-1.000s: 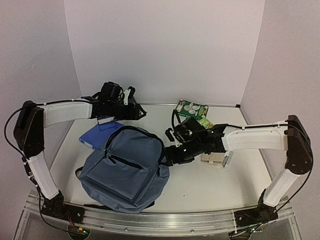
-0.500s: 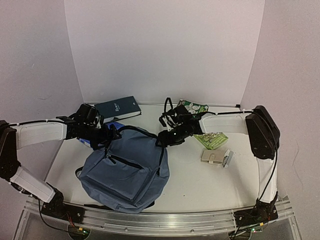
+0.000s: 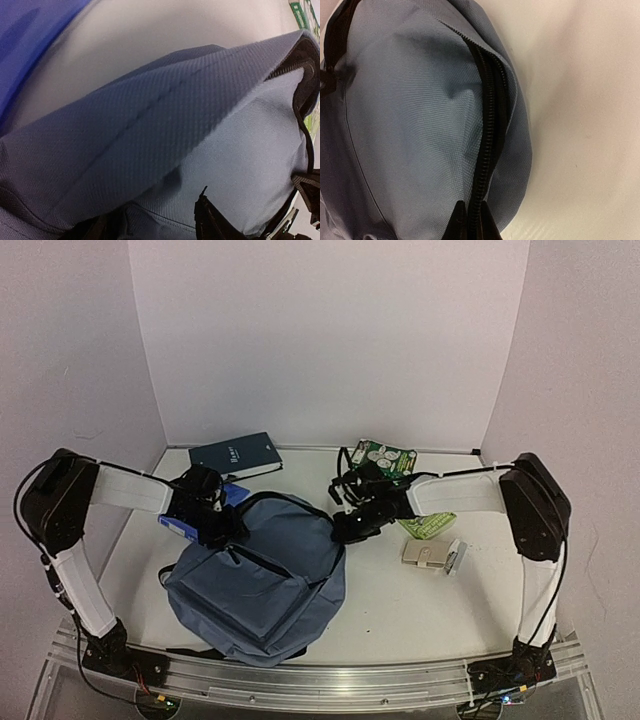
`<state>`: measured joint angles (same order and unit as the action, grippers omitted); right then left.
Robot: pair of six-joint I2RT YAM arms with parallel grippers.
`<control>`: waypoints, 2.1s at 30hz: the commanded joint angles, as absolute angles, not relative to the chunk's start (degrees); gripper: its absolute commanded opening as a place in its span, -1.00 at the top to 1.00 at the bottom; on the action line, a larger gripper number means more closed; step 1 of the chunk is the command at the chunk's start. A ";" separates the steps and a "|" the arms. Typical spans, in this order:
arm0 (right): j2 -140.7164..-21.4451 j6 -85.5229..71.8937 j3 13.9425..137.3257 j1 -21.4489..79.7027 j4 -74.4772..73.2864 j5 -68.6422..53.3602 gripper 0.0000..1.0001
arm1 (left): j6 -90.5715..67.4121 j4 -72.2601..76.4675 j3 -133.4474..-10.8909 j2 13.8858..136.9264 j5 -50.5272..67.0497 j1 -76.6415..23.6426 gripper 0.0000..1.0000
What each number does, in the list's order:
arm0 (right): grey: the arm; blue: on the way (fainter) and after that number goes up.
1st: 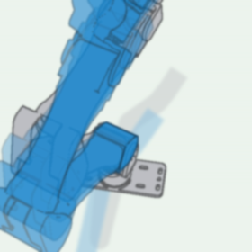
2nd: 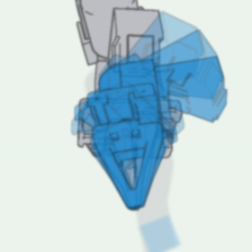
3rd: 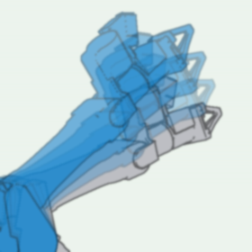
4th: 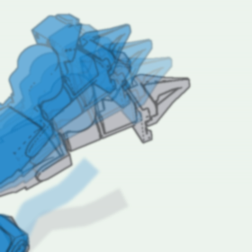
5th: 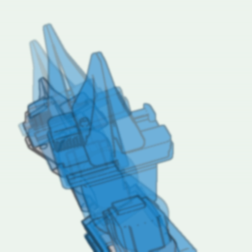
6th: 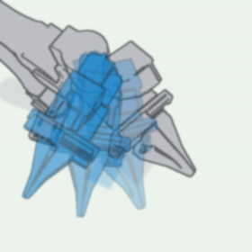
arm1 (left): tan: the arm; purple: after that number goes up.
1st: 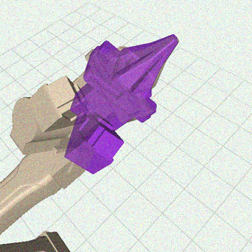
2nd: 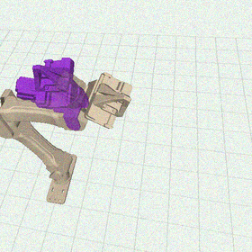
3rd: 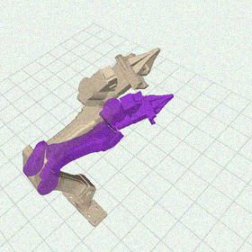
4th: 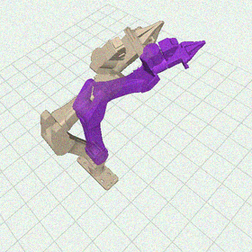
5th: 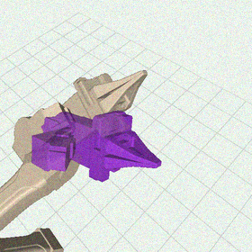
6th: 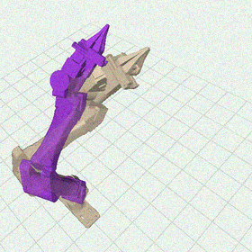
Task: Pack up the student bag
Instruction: Unzip the student bag at the center of the board.
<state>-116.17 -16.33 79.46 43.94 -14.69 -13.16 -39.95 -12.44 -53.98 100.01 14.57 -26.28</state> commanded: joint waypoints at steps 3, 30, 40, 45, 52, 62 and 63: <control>-103.26 -20.86 68.74 43.69 -14.73 -7.45 0.94 | -31.85 -5.59 -72.42 114.56 26.83 -26.46 0.04; -101.66 -24.04 69.90 43.69 -14.94 -0.65 0.91 | -42.97 -24.41 -45.61 75.61 9.24 -24.33 -0.75; -98.74 -21.70 70.40 45.47 -13.77 -7.87 1.00 | -51.31 -18.21 -31.22 67.55 13.01 -24.35 -0.34; -98.02 -21.36 71.67 49.28 -11.94 -11.61 1.00 | -52.12 -13.54 -30.44 70.40 15.00 -24.35 -0.05; -98.74 -20.17 71.94 58.31 -4.08 -21.67 1.00 | -51.92 -7.36 -28.63 74.43 14.98 -24.35 0.25; -108.33 -20.06 75.81 67.63 -1.51 -30.17 1.00 | -52.78 5.33 -30.31 82.31 16.13 -24.34 0.38; -108.97 -20.22 76.00 68.01 -1.50 -30.35 1.00 | -52.34 5.40 -31.11 82.90 16.06 -24.34 0.38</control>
<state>-106.24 -20.77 73.14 66.12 -4.85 -25.70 -52.46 0.65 -29.14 80.22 15.20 -24.32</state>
